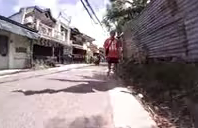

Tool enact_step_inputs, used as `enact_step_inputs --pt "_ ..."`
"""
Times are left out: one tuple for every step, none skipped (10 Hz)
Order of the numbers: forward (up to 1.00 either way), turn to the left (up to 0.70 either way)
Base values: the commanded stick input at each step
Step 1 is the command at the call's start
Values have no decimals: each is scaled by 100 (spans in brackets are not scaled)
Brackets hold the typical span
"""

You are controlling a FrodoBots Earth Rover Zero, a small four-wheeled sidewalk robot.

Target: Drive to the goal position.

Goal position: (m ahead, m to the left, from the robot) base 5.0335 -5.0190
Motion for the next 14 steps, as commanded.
enact_step_inputs --pt "100 0" --pt "100 0" --pt "100 0" --pt "100 0" --pt "100 0" --pt "100 0" --pt "100 0" --pt "100 0" --pt "100 0" --pt "100 0" --pt "100 0" --pt "100 0" --pt "100 0" --pt "100 0"
